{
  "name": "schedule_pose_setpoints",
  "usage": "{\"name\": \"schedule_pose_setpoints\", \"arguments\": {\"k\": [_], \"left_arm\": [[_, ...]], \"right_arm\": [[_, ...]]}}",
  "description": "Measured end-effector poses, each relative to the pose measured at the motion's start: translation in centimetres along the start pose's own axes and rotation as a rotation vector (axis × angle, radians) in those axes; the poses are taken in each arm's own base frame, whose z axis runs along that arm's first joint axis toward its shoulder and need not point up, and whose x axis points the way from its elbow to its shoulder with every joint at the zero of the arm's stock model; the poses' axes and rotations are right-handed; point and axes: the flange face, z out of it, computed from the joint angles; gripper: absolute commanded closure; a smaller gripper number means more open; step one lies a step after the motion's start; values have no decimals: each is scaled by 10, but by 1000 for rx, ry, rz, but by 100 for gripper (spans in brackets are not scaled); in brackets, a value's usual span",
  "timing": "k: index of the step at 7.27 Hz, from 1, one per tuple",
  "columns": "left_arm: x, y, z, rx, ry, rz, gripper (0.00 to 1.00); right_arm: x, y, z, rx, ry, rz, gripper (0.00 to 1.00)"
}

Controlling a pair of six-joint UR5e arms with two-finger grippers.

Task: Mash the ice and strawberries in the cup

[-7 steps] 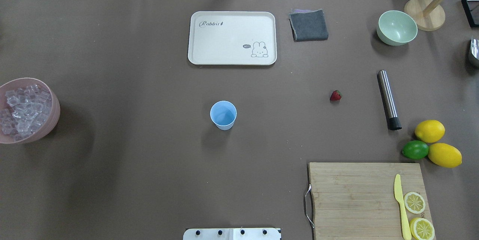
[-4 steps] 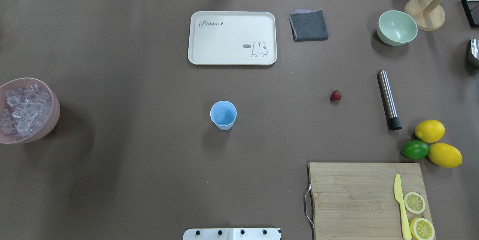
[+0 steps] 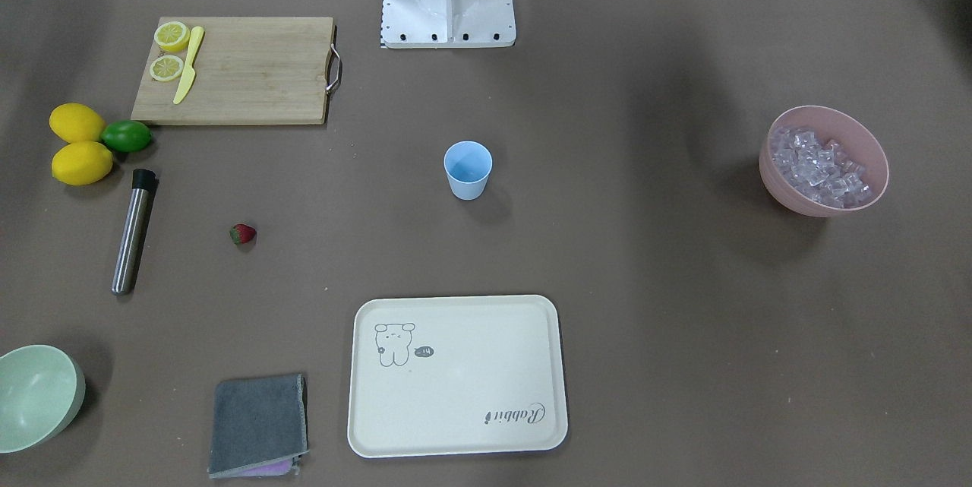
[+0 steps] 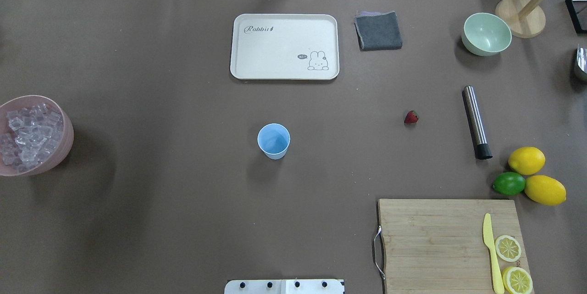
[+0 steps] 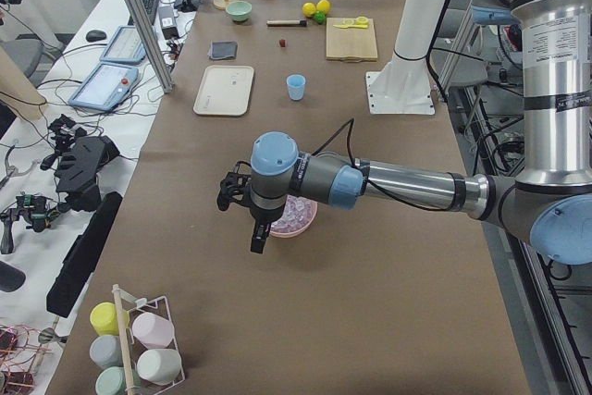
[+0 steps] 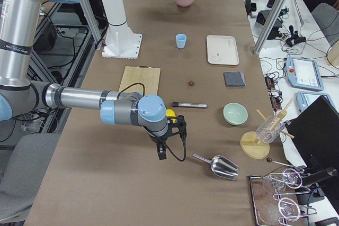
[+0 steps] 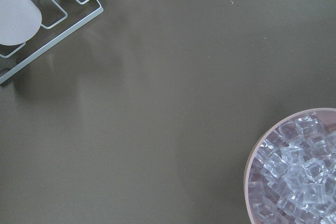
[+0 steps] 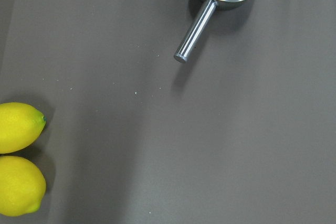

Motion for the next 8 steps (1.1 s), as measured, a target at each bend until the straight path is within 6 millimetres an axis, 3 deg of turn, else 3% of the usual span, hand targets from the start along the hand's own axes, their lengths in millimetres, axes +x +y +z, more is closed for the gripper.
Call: {"name": "schedule_pose_setpoints", "arguments": {"k": [2,3,5,6,8], "left_arm": [[14,-5,0,2,10,-26,4],[42,-11,10,0,18,-48,6],[100,-14,45,-6,27,-51,8],[118,-12,66,-14,25,-48,11],[130,-4,109,-17,37,-52,15]], "right_arm": [[0,1,0,-2,1,2,0],[0,3,1,-4,-2,5,0],[0,6,3,-6,-20,15,0],[0,8,4,-8,-29,21,0],[0,10,6,-13,-40,31,0]]}}
